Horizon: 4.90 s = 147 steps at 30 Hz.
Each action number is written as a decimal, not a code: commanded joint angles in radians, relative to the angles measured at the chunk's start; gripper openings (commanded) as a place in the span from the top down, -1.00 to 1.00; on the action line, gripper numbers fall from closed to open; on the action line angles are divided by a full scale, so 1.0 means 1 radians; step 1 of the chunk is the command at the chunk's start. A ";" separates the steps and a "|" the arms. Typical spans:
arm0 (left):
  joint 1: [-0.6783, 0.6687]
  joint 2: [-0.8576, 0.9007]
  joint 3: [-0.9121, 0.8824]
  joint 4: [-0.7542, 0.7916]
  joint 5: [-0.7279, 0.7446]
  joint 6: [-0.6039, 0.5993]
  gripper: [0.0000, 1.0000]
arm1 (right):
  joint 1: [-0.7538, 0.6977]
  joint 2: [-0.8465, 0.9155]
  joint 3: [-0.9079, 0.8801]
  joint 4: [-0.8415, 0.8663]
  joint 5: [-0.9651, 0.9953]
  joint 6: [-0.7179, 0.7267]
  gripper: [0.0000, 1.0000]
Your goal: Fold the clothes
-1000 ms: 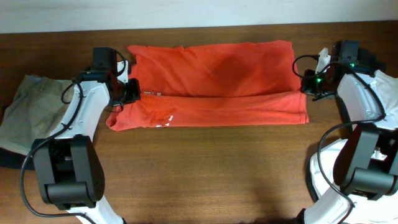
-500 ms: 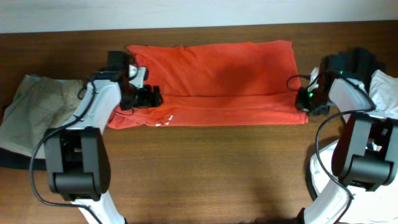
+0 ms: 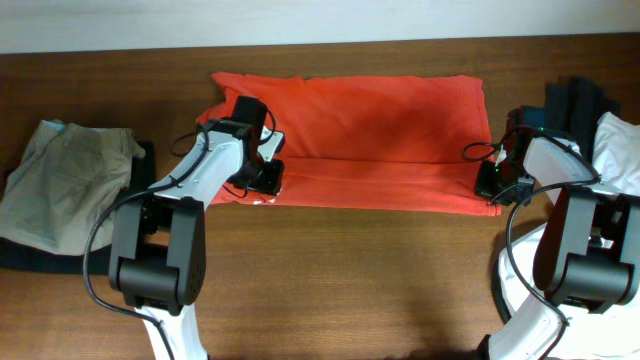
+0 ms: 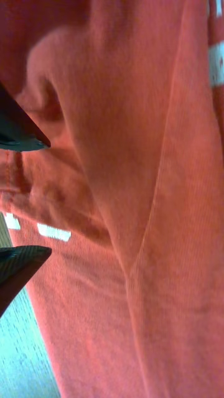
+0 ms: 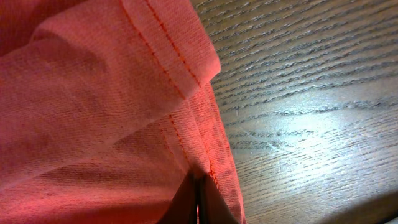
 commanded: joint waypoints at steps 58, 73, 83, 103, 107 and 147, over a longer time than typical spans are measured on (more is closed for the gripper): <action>0.264 0.007 -0.132 0.034 -0.029 -0.137 -0.23 | -0.002 0.087 0.135 0.065 -0.129 0.192 0.92; 0.264 0.007 -0.132 -0.005 -0.029 -0.137 -0.22 | -0.002 0.089 0.109 -0.002 -0.112 0.024 0.42; 0.287 0.006 -0.132 -0.328 -0.108 -0.231 0.08 | -0.003 0.048 -0.008 -0.292 0.147 0.181 0.92; 0.304 0.106 0.288 0.369 0.315 -0.111 -0.31 | -0.002 -0.129 0.436 -0.465 -0.050 0.073 -0.50; 0.304 0.365 0.547 0.347 0.383 -0.173 -0.31 | -0.002 -0.129 0.436 -0.474 -0.058 0.073 -0.50; 0.275 0.299 0.690 -0.159 0.197 -0.079 0.99 | -0.003 0.355 0.437 0.397 -0.061 0.135 0.92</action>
